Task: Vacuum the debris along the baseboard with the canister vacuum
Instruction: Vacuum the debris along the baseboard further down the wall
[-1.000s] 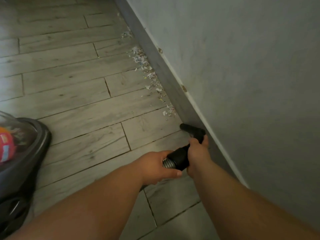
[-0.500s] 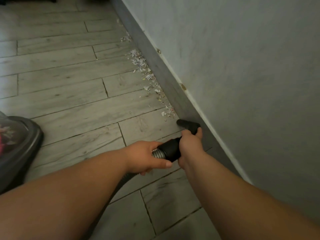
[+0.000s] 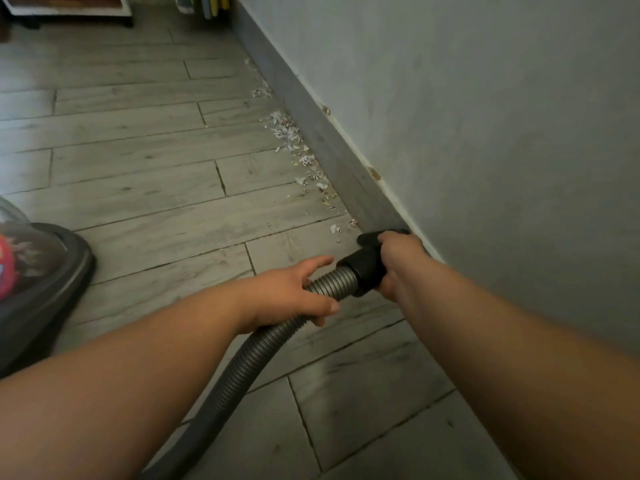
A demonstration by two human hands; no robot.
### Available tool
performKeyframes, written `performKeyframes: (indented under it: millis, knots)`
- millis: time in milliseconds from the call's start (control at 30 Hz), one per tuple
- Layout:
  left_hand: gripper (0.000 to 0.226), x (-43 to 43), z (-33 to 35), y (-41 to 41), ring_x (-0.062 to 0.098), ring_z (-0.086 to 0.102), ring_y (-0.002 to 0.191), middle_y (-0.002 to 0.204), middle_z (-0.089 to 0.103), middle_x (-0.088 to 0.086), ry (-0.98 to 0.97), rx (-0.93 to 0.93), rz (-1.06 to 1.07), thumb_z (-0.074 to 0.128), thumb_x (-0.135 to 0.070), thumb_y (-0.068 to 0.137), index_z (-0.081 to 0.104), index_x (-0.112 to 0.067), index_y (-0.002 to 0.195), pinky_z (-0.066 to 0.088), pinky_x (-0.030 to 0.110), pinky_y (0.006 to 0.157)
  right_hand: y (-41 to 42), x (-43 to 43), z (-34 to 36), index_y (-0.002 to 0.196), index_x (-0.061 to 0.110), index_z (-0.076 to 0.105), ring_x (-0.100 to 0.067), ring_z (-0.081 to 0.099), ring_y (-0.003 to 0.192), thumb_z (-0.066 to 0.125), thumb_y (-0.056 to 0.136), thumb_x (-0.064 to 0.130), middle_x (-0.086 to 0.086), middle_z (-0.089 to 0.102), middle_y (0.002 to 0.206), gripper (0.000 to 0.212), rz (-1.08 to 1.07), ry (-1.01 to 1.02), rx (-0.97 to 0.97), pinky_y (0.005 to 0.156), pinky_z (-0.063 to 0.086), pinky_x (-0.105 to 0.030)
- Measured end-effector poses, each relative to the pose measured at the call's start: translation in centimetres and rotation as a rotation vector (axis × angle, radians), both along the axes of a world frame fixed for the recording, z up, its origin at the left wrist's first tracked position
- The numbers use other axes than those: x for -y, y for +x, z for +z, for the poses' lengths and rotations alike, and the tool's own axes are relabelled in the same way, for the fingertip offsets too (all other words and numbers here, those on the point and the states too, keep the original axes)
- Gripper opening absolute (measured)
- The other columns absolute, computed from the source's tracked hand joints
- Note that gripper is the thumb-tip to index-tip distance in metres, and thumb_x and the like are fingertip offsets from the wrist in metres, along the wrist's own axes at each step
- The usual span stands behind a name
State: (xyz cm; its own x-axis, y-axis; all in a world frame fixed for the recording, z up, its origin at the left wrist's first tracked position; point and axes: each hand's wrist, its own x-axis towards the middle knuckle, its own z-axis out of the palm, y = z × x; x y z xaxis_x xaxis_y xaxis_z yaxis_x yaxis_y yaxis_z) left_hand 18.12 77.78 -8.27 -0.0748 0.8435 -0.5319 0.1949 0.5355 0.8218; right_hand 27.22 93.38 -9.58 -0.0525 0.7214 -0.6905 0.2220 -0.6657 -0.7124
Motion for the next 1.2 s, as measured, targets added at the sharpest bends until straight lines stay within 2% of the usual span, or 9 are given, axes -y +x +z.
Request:
performKeyframes:
  millis: [100,233,367,600,733,967,1100,1200]
  knots:
    - [0.077,1.4,-0.6,1.1,0.016,0.07,0.074,0.109,0.062,0.0,0.016,0.031,0.007,0.069,-0.03,0.086,0.022,-0.05,0.144,0.059,0.032,0.075,0.8,1.2,0.4,0.15,0.04,0.02,-0.04,0.055,0.111,0.055,0.094,0.014,-0.014,0.051,0.129,0.071,-0.051,-0.001,0.005,0.093,0.048,-0.06]
    - [0.072,2.8,-1.7,1.2,0.01,0.065,0.065,0.093,0.066,0.004,0.038,-0.042,0.004,0.067,-0.037,0.087,0.024,-0.056,0.141,0.056,0.022,0.064,1.4,3.0,-0.6,0.149,0.046,0.016,-0.038,0.057,0.107,0.048,0.098,0.019,-0.012,0.051,0.121,0.067,-0.041,0.003,0.026,0.091,0.05,-0.059]
    - [0.071,4.2,-1.7,0.2,0.008,0.063,0.062,0.084,0.064,0.001,0.022,-0.083,0.019,0.065,-0.042,0.087,0.023,-0.055,0.142,0.051,0.018,0.06,0.0,4.1,-0.5,0.152,0.038,0.01,-0.038,0.051,0.119,0.045,0.098,0.02,-0.012,0.047,0.134,0.067,0.007,-0.016,0.079,0.104,0.042,-0.056]
    - [0.07,5.9,-2.0,0.3,0.005,0.061,0.06,0.081,0.061,-0.003,0.002,-0.119,-0.015,0.064,-0.044,0.087,0.021,-0.059,0.141,0.052,0.017,0.061,0.8,5.4,-1.1,0.149,0.049,0.011,-0.038,0.057,0.106,0.046,0.101,0.025,-0.014,0.052,0.12,0.064,0.027,-0.032,0.081,0.092,0.049,-0.058]
    - [0.069,7.1,-2.2,0.4,0.005,0.062,0.062,0.085,0.059,-0.008,-0.008,-0.143,-0.05,0.063,-0.046,0.087,0.02,-0.06,0.14,0.055,0.019,0.068,1.4,6.4,-1.5,0.149,0.049,0.012,-0.036,0.057,0.103,0.045,0.102,0.023,-0.008,0.048,0.093,0.063,0.046,-0.057,0.079,0.09,0.051,-0.056]
    - [0.069,6.4,-2.2,-0.8,0.004,0.06,0.056,0.077,0.06,-0.005,0.007,-0.165,-0.033,0.064,-0.047,0.086,0.024,-0.058,0.14,0.052,0.016,0.064,0.3,6.3,-1.2,0.149,0.05,0.011,-0.037,0.057,0.106,0.046,0.101,0.024,-0.014,0.051,0.123,0.065,0.02,-0.058,0.053,0.094,0.049,-0.057]
    - [0.069,6.3,-2.6,-0.6,0.004,0.061,0.056,0.078,0.06,-0.005,0.007,-0.182,-0.028,0.064,-0.048,0.086,0.023,-0.059,0.141,0.055,0.02,0.067,0.7,6.8,-1.4,0.148,0.051,0.015,-0.034,0.06,0.101,0.05,0.099,0.023,-0.011,0.052,0.123,0.066,-0.004,-0.029,-0.031,0.09,0.052,-0.054]
    - [0.067,6.1,-2.9,-0.5,0.004,0.061,0.057,0.077,0.06,-0.005,0.0,-0.182,-0.011,0.063,-0.048,0.086,0.024,-0.059,0.14,0.056,0.023,0.07,1.3,8.2,-2.2,0.147,0.051,0.018,-0.029,0.064,0.092,0.054,0.095,0.021,-0.01,0.058,0.12,0.07,-0.013,0.039,-0.165,0.077,0.057,-0.045]
